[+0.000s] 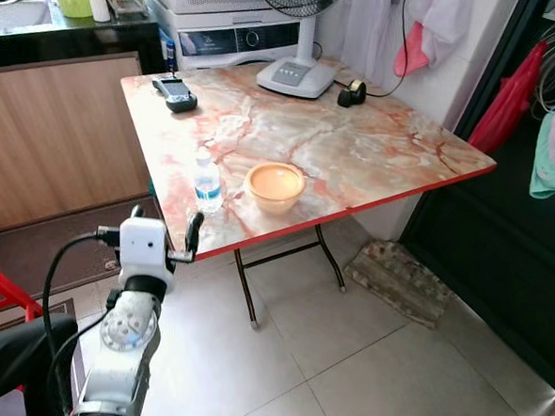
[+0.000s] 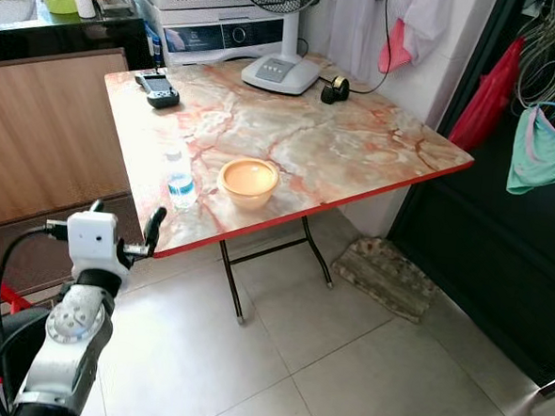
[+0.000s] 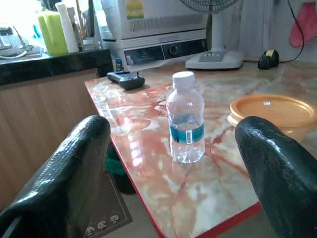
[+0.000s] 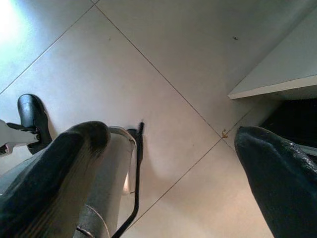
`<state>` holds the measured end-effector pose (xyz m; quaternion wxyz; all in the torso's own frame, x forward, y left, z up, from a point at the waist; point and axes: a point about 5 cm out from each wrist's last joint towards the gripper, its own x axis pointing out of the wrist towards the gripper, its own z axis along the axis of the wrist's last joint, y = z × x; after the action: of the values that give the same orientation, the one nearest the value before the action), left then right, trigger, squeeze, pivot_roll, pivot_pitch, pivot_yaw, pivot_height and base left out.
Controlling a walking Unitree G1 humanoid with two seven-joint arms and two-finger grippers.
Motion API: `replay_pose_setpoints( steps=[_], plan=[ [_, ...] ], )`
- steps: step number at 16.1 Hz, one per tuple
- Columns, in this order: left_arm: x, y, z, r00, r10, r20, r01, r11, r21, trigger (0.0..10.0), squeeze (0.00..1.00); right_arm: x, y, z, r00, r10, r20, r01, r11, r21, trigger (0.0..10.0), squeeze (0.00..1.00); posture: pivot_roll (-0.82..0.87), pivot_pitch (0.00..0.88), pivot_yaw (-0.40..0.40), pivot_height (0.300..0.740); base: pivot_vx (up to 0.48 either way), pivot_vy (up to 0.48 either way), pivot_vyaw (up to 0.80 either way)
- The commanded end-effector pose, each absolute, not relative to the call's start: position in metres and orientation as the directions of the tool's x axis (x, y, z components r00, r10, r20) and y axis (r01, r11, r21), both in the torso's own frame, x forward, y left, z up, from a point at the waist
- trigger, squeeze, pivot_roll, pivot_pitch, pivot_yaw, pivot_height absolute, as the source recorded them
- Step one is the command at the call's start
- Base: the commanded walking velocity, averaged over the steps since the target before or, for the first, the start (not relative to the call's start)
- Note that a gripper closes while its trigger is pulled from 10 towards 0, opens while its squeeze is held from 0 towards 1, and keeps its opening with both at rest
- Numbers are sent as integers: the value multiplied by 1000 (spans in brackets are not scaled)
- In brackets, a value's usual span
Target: Restocking fridge
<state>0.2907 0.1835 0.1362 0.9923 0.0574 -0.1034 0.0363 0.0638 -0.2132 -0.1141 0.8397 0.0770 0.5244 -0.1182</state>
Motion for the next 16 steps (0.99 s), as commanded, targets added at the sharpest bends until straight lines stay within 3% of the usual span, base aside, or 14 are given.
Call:
replay_pose_setpoints(
  steps=[1,5,16],
  plan=[
    [293,185,139,975,57,213,-84,989,120,10000,0,42,-212,-117,362,-109,-926,265,964,-10,10000,0,97,0,-25,740,0,0,0],
    [294,189,141,973,70,218,-101,986,132,10000,0,37,-209,-118,361,-98,-927,263,965,0,10000,0,106,0,-15,740,0,0,633],
    [297,189,151,970,56,236,-93,985,146,10000,0,36,-207,-119,356,-77,-931,273,962,25,10000,0,119,0,-17,740,0,0,0]
  ],
)
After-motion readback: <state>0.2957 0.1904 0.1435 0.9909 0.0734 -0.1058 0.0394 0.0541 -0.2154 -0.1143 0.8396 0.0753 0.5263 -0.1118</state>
